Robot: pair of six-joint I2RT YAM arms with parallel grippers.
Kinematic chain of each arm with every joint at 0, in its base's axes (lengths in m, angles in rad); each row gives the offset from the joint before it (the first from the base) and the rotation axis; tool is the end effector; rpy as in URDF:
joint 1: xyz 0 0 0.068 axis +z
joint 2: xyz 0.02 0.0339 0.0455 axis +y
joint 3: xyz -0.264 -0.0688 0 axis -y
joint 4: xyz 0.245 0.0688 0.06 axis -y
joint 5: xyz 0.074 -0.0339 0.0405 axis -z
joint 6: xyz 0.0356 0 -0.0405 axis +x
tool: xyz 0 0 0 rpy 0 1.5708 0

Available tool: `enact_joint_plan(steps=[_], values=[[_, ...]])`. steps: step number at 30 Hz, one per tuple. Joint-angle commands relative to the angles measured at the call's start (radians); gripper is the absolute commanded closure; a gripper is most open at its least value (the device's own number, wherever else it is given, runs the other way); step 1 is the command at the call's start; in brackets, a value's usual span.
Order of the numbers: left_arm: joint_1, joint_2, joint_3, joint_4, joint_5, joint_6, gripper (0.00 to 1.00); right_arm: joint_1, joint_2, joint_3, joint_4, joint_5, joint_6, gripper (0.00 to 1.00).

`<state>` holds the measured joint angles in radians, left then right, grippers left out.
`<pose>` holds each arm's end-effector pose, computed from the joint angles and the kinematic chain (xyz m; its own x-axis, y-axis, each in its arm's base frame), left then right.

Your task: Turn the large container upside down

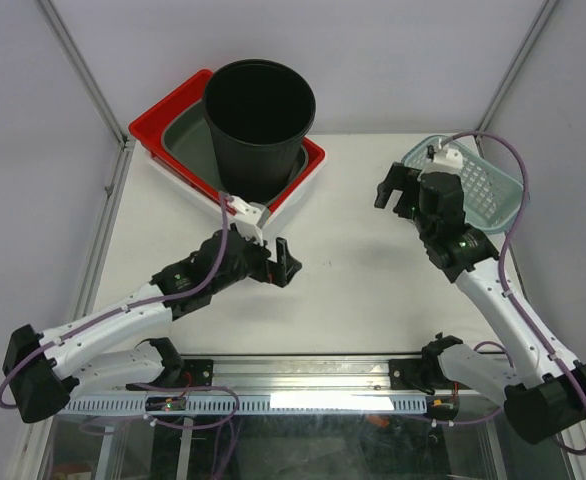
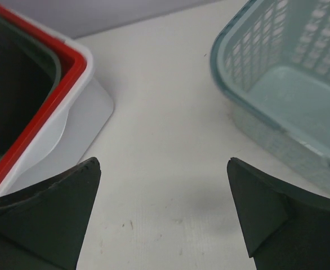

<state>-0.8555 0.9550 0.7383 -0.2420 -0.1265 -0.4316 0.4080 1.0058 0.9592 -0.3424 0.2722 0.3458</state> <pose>0.1462 -0.1614 0.2865 -0.5460 -0.0043 -0.8378 0.4913 0.8083 -0.3243 0.2116 0.0810 0.3439 -0.3797 0.1916 -0.9051 -0.0267 0.9757 0.2177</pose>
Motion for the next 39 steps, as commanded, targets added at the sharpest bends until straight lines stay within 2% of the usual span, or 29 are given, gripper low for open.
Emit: enact_joint_plan(steps=[1, 6, 10, 16, 18, 23, 25, 31, 36, 39], values=[[-0.109, 0.094, 0.045, 0.119, -0.071, -0.044, 0.01, -0.081, 0.019, 0.137, -0.032, 0.243, -0.063, 0.01], [-0.15, 0.203, 0.061, 0.164, -0.056, -0.074, 0.01, -0.317, 0.225, 0.329, -0.14, 0.029, 0.049, 0.01], [-0.152, 0.229, 0.056, 0.195, -0.03, -0.087, 0.01, -0.362, 0.406, 0.481, -0.222, -0.036, 0.054, 0.01], [-0.152, 0.251, 0.062, 0.185, -0.036, -0.061, 0.01, -0.398, 0.608, 0.572, -0.197, -0.319, 0.038, 0.01], [-0.152, 0.242, 0.058, 0.184, -0.05, -0.059, 0.01, -0.37, 0.673, 0.624, -0.219, -0.323, 0.023, 0.01], [-0.152, 0.213, 0.04, 0.175, -0.064, -0.067, 0.01, -0.288, 0.819, 0.763, -0.309, -0.125, 0.006, 0.01], [-0.152, 0.206, 0.033, 0.174, -0.067, -0.073, 0.01, -0.272, 0.858, 0.804, -0.339, -0.076, 0.01, 0.04], [-0.152, 0.211, 0.033, 0.166, -0.069, -0.073, 0.01, -0.254, 0.937, 0.891, -0.375, -0.016, 0.011, 0.35], [-0.152, 0.195, 0.038, 0.134, -0.082, -0.084, 0.01, -0.218, 0.933, 0.938, -0.402, -0.005, -0.028, 0.73], [-0.152, 0.164, 0.013, 0.126, -0.102, -0.1, 0.01, -0.197, 0.889, 0.932, -0.406, -0.094, 0.006, 0.99]])
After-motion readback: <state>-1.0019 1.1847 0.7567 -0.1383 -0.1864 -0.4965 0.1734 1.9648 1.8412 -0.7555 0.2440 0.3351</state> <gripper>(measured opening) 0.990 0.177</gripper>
